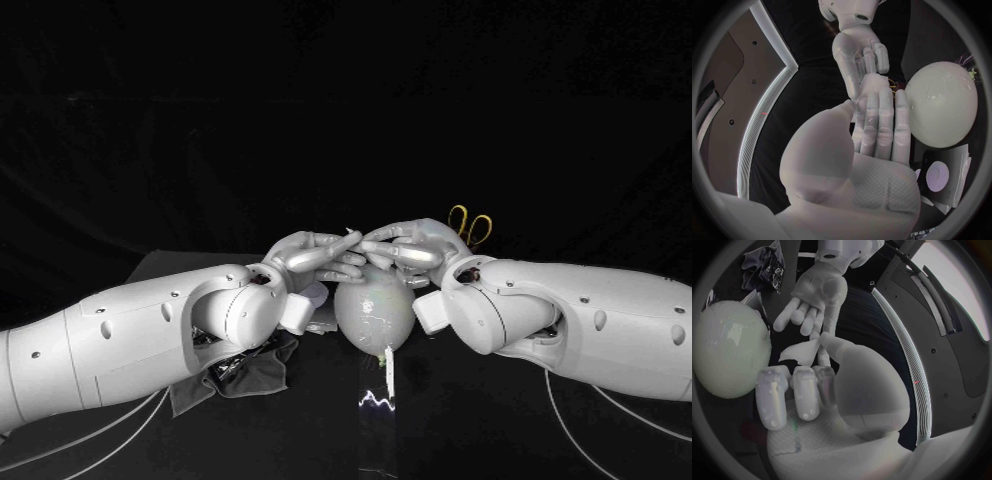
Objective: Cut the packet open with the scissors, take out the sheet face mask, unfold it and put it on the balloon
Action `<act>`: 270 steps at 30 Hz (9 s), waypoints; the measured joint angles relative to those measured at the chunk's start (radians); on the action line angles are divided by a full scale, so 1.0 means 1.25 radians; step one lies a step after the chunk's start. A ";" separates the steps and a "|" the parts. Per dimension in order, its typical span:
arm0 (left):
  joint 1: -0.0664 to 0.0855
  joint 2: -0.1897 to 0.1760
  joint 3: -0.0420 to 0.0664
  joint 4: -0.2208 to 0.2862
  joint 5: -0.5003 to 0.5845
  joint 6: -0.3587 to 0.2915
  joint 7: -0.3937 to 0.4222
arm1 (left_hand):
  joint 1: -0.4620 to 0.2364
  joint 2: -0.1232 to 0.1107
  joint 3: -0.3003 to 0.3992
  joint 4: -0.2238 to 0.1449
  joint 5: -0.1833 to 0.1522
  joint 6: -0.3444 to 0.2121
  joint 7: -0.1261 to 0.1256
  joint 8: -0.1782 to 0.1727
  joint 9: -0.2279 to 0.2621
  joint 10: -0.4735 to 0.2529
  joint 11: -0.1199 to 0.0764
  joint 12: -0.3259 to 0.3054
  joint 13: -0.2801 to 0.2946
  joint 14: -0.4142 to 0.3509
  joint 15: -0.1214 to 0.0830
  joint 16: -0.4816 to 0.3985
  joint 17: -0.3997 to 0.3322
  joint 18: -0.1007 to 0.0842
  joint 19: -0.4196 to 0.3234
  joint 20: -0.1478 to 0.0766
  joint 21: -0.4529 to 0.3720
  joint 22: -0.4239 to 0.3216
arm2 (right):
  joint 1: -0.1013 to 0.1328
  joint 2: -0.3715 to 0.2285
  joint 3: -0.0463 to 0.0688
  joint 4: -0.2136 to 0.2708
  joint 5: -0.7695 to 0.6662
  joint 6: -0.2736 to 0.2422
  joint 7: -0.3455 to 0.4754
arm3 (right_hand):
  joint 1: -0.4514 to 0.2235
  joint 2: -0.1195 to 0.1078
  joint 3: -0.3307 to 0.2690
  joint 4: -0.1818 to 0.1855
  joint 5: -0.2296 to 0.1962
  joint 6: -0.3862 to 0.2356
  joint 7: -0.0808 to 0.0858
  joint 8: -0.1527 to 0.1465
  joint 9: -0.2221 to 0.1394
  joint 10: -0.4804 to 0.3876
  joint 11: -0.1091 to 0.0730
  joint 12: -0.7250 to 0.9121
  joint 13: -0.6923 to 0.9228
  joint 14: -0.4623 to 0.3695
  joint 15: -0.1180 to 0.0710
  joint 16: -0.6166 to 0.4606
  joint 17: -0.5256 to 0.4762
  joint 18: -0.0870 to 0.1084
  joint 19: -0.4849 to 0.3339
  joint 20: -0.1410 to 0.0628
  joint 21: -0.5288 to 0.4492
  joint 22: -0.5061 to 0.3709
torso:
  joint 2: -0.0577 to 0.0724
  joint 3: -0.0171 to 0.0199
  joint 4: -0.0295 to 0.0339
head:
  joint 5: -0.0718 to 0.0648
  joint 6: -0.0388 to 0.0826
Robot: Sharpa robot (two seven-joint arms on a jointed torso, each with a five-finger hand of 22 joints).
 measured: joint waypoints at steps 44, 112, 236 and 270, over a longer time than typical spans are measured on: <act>0.001 -0.006 0.002 0.001 0.001 -0.013 0.020 | 0.053 0.030 0.173 -0.148 -0.002 0.014 -0.003 0.024 0.009 0.049 -0.012 -0.012 -0.006 0.056 -0.013 -0.036 0.016 -0.006 -0.014 -0.028 0.068 0.047 | -0.002 -0.003 -0.002 -0.007 -0.023 -0.006 -0.008 | -0.008 -0.001 0.002 -0.002 0.002 0.001 0.003 0.003 0.002 -0.001 -0.001 -0.001 0.000 0.000 0.000 0.001 0.000 0.000 -0.003 0.000 0.001 0.000 | 0.000 0.0003 0.0001 | -0.006 -0.002; 0.002 -0.051 0.002 -0.002 -0.068 -0.038 0.013 | -0.101 -0.037 0.432 -0.273 0.009 -0.001 -0.014 0.067 0.037 0.048 -0.023 0.072 0.042 0.040 -0.025 0.069 0.089 -0.007 -0.173 -0.044 0.351 0.261 | 0.004 -0.028 0.006 -0.038 -0.059 -0.047 0.005 | -0.010 -0.004 0.016 -0.017 0.002 -0.008 0.002 0.019 0.002 -0.001 -0.001 -0.001 0.000 0.000 0.000 0.001 0.000 0.000 -0.002 -0.001 0.001 0.000 | 0.000 0.0001 -0.0001 | -0.013 0.005; -0.004 0.061 0.000 -0.133 -0.368 -0.072 -0.009 | 0.008 -0.001 0.280 -0.272 0.002 -0.018 0.029 0.023 0.025 -0.184 0.041 0.108 -0.014 -0.249 0.048 0.181 -0.117 -0.017 -0.285 0.080 -0.063 -0.033 | 0.045 -0.021 0.010 -0.010 -0.070 -0.052 0.005 | -0.020 -0.008 0.025 -0.026 -0.001 -0.016 0.001 0.029 0.003 -0.001 -0.001 0.000 0.000 0.000 0.000 -0.001 0.001 0.000 -0.003 0.000 0.000 0.000 | 0.000 0.0005 0.0002 | -0.020 0.025; -0.006 0.050 0.000 -0.109 -0.348 0.008 0.073 | -0.013 0.022 0.344 -0.266 -0.001 -0.026 0.029 0.048 0.030 -0.161 0.036 0.060 -0.014 -0.236 0.050 0.177 -0.140 -0.018 -0.285 0.080 -0.063 -0.033 | 0.047 -0.005 0.008 -0.101 -0.128 0.008 -0.073 | -0.026 -0.008 0.029 -0.026 0.002 -0.014 0.003 0.030 0.002 -0.001 -0.001 0.000 0.000 0.000 0.000 0.000 0.000 0.000 -0.004 -0.001 -0.001 0.000 | 0.000 0.0002 -0.0005 | -0.026 0.022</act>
